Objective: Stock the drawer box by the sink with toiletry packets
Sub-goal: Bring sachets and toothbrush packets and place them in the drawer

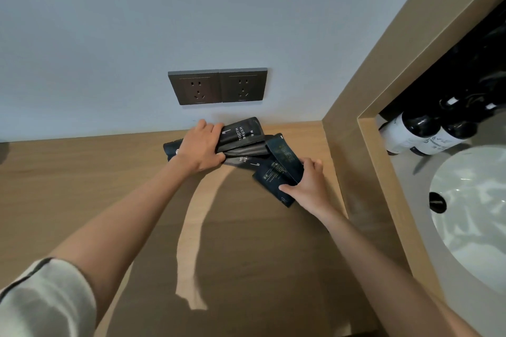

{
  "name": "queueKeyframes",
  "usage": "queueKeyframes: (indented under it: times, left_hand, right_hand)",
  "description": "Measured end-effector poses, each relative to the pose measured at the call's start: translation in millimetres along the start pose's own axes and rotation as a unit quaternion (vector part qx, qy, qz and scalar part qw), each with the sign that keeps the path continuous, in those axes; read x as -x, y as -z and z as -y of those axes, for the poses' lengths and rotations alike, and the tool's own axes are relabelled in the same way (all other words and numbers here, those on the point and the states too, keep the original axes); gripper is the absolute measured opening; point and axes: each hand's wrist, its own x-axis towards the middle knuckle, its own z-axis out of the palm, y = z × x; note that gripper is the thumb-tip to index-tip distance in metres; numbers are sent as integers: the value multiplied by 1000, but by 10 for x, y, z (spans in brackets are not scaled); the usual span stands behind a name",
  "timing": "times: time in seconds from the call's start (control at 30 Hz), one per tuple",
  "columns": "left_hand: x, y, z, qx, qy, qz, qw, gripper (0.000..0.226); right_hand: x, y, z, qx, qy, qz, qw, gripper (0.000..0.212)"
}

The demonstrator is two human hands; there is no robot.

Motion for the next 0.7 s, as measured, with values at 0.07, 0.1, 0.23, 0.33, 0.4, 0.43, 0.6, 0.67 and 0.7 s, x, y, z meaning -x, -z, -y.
queueKeyframes:
  times: [0.07, 0.1, 0.23, 0.33, 0.4, 0.43, 0.6, 0.67, 0.7]
  left_hand:
    - [9, -10, 32, 24, 2, -2, 1000, 66]
    - [15, -7, 45, 37, 4, -2, 999, 67]
    - [57, 2, 86, 76, 26, 5, 997, 62]
    - [71, 11, 90, 65, 31, 13, 997, 57]
    - [78, 38, 92, 61, 32, 14, 998, 55]
    - [88, 50, 94, 62, 35, 14, 997, 54]
    - [223, 58, 91, 95, 65, 32, 993, 47]
    - [313, 106, 60, 115, 81, 32, 989, 46]
    - [361, 134, 43, 129, 89, 28, 987, 46]
  right_hand:
    - [25, -23, 5, 9, 9, -13, 1000, 75]
    - [22, -27, 5, 15, 4, -14, 1000, 77]
    - [0, 6, 56, 78, -2, -4, 997, 72]
    - [24, 21, 104, 55, -8, 2, 998, 64]
    - [56, 25, 124, 31, -28, 12, 999, 61]
    - [62, 25, 117, 26, -39, 21, 999, 60]
    - [78, 106, 90, -37, -74, 93, 992, 30]
    - [110, 180, 120, -75, -85, 112, 987, 24]
    - [131, 222, 141, -93, -91, 115, 985, 23]
